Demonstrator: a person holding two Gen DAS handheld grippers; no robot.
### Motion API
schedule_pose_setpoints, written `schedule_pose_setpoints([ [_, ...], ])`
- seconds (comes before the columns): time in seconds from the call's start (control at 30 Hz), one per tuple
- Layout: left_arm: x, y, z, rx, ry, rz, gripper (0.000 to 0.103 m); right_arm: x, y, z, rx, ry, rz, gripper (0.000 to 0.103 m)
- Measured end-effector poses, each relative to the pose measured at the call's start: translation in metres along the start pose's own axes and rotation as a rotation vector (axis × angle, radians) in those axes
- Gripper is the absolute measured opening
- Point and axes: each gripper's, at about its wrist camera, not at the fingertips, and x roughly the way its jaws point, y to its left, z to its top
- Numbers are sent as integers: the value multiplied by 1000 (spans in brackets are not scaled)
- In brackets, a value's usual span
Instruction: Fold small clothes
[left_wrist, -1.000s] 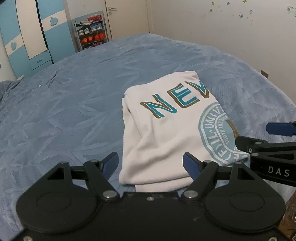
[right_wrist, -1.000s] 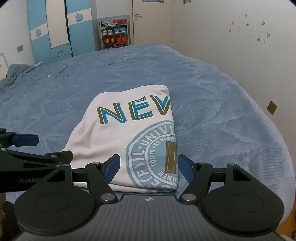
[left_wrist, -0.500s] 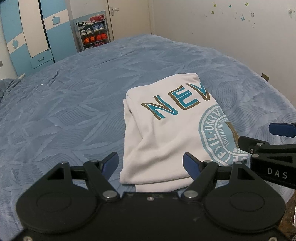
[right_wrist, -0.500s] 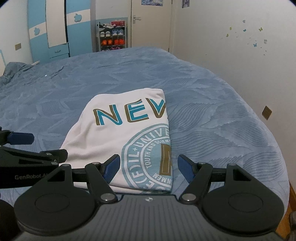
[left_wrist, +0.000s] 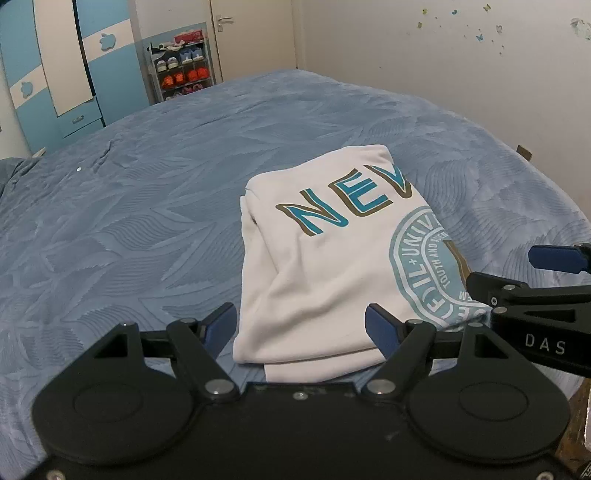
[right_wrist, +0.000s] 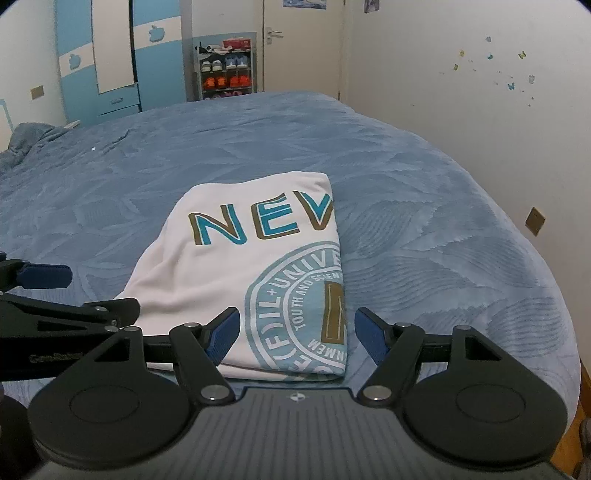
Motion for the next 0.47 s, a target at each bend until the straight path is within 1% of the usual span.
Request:
schedule_pose_setpoints([
  [0.33,0,-2,-3,6,-12,0,78,1,4,-2,-7,6,-6,83],
  [0.37,0,-1,-3,6,-19,3,78,1,4,-2,-7,5,-6,83],
  [0.47,-8,0,-7,10,-91,22,78,2,3,-3,-7,4,-4,83],
])
